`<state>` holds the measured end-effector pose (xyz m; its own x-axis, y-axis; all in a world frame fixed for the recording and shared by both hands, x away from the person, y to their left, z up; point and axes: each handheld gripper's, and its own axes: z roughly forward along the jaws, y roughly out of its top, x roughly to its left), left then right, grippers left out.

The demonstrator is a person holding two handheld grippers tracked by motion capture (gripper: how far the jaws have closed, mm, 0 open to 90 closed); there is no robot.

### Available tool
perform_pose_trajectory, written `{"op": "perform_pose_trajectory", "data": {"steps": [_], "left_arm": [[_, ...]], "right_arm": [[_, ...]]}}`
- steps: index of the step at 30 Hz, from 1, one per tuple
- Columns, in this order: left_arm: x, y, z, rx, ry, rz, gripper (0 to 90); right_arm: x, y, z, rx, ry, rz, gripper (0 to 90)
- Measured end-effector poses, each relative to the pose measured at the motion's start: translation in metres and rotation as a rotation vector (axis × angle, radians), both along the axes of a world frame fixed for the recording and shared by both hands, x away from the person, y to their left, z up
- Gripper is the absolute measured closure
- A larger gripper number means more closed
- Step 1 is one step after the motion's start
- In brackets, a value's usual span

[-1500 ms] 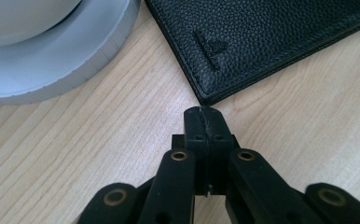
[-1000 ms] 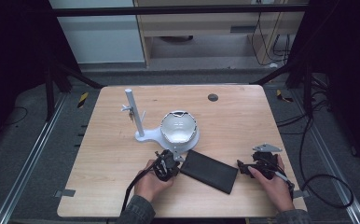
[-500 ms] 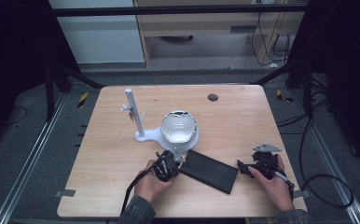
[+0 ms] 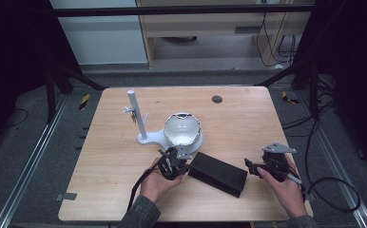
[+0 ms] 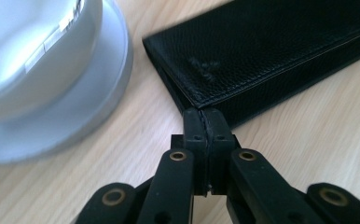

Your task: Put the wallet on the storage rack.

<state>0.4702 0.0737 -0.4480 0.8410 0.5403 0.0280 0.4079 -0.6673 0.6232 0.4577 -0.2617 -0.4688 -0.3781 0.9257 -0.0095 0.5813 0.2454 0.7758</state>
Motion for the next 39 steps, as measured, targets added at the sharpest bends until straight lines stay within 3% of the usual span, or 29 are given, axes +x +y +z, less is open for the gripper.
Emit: {"op": "perform_pose_trajectory", "data": {"steps": [3, 5, 7, 13, 19, 26, 31, 39], "left_arm": [[0.006, -0.006, 0.006, -0.020, 0.002, -0.016, 89.3], [0.010, -0.011, 0.009, -0.050, 0.013, -0.021, 89.3], [0.014, -0.016, 0.012, -0.049, 0.009, -0.027, 89.3], [0.024, -0.030, 0.022, -0.045, -0.002, -0.033, 89.0], [0.034, -0.037, 0.027, -0.045, 0.009, -0.025, 88.8], [0.035, -0.039, 0.031, -0.048, -0.001, -0.025, 88.5], [0.036, -0.040, 0.030, -0.061, -0.003, -0.028, 88.5], [0.037, -0.042, 0.026, -0.090, -0.003, -0.042, 88.3]], "right_arm": [[-0.011, 0.008, 0.024, -0.015, -0.013, 0.097, 21.0], [-0.016, 0.016, 0.036, -0.036, -0.005, 0.171, 22.5], [-0.021, 0.025, 0.045, -0.054, 0.009, 0.238, 22.0], [-0.023, 0.038, 0.053, -0.094, 0.056, 0.350, 21.7], [-0.014, 0.053, 0.051, -0.176, 0.117, 0.420, 22.7], [0.003, 0.070, 0.050, -0.275, 0.181, 0.483, 33.6], [0.014, 0.078, 0.054, -0.351, 0.226, 0.501, 42.6], [0.025, 0.095, 0.058, -0.417, 0.274, 0.529, 51.7]]}}
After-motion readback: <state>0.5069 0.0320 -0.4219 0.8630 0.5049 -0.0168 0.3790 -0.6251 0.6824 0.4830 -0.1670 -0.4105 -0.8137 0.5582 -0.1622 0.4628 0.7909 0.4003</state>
